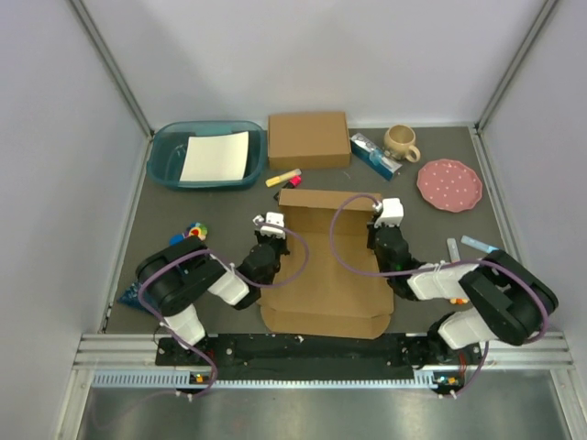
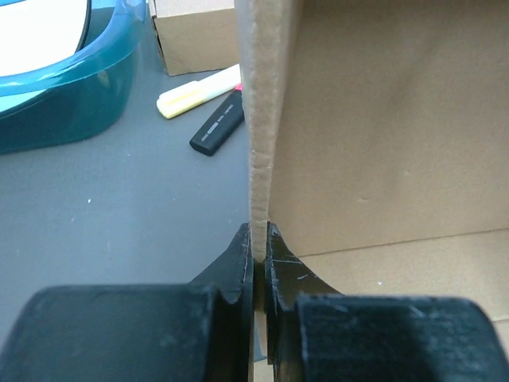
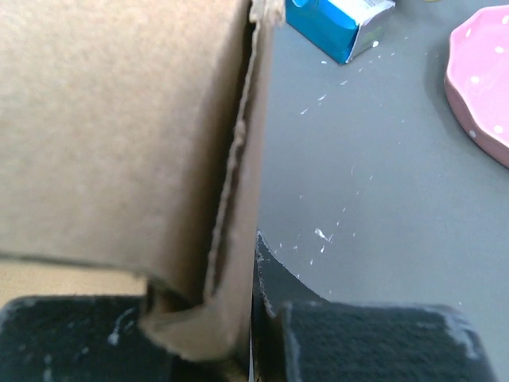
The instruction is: Fold the paper box
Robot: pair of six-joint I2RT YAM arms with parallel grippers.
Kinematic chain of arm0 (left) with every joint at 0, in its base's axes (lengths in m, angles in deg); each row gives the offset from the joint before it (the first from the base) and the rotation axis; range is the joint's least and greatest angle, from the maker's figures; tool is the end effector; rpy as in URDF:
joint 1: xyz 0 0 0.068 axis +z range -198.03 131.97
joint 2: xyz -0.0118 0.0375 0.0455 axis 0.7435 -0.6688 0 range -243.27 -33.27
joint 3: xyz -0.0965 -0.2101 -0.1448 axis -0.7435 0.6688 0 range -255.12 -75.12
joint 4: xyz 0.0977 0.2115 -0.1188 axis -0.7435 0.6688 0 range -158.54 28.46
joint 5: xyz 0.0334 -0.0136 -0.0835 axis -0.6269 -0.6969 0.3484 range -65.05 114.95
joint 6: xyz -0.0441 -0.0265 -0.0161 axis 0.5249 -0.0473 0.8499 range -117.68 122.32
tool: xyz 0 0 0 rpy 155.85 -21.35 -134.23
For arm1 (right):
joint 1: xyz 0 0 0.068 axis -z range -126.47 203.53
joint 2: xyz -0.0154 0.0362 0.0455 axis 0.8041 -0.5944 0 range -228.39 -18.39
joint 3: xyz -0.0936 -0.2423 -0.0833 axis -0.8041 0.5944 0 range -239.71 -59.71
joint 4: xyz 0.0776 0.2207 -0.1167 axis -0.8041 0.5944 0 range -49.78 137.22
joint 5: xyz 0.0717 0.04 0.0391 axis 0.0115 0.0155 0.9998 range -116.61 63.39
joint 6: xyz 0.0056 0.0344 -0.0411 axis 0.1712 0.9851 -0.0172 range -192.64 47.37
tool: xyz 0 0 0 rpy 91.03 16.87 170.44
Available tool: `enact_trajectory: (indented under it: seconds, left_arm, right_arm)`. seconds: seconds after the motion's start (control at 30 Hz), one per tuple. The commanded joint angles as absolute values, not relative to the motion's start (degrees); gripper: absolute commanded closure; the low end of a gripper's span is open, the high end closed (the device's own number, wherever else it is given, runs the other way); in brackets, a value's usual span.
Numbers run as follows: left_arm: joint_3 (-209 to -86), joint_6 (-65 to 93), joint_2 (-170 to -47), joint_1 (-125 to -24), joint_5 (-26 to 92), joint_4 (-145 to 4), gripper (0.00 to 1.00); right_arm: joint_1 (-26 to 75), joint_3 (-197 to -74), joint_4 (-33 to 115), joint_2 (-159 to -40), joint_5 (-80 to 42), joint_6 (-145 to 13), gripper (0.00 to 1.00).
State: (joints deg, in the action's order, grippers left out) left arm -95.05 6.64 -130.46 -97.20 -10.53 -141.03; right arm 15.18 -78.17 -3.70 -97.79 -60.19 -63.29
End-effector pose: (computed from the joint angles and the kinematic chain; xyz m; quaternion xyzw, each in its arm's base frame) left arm 0.1910 -0.1894 0.1411 0.0767 0.7266 -0.0900 0.6768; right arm 0.2019 0.1347 0.1576 -0.0265 0.7882 0.0177 0.6146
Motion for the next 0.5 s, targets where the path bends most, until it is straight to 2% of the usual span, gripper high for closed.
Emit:
enact_trajectory:
  seconds: [0.0,0.07,0.17,0.2,0.3,0.47]
  left_arm:
    - [-95.3,10.8,-134.8,-97.2,-8.4,-164.2,1.00]
    - [-93.1,14.3,-135.1,-97.2,-7.6,-164.2,1.00]
    - [-90.8,16.9,-136.1,-97.4,-7.8,-164.1,1.00]
    - [-90.4,16.8,-136.8,-97.6,-8.1,-164.1,1.00]
    - [-89.3,15.6,-136.9,-98.1,-10.0,-164.2,1.00]
    - [-89.3,10.2,-134.8,-98.7,-12.4,-162.5,1.00]
  right_arm:
    - [13.8,-80.5,-16.3,-100.6,-58.5,-62.5,1.00]
    - [13.4,-78.8,-15.1,-100.0,-58.6,-59.7,0.99]
    - [13.4,-78.2,-9.6,-98.3,-58.2,-55.3,0.80]
    - [13.5,-78.1,-8.1,-97.8,-58.1,-54.3,0.70]
    - [13.4,-76.8,-3.2,-94.4,-58.3,-50.8,0.56]
    - [13.4,-77.5,8.0,-86.1,-56.4,-49.4,0.42]
